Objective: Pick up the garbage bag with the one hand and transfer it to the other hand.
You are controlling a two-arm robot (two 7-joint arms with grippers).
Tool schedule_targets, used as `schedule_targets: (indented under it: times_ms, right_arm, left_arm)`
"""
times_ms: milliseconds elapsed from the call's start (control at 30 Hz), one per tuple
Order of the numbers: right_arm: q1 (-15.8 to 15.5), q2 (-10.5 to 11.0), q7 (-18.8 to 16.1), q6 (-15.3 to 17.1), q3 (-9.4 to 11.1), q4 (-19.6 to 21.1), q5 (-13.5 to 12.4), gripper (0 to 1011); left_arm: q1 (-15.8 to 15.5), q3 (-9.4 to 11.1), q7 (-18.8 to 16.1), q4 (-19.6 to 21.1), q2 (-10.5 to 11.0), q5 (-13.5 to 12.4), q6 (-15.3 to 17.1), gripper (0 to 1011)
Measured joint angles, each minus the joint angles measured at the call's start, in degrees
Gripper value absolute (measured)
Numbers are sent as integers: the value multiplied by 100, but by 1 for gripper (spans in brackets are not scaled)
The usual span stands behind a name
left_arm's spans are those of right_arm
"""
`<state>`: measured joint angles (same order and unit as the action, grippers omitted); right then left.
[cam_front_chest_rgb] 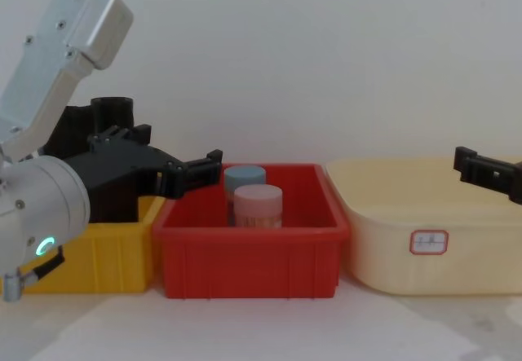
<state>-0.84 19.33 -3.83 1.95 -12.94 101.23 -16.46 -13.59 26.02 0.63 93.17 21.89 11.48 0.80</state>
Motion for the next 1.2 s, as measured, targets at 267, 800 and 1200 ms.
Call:
schedule_targets:
  times_ms: [267,800,1200]
  right_arm:
    - [0,0,0,0,0,0,0,1000]
    - [0,0,0,0,0,0,0,1000]
    - [175,5,-93,277,-92,58,57,1000]
  left_arm:
    - [0,0,0,0,0,0,0,1001]
    - [0,0,0,0,0,0,0,1001]
    - [0,0,0,0,0,0,0,1001]
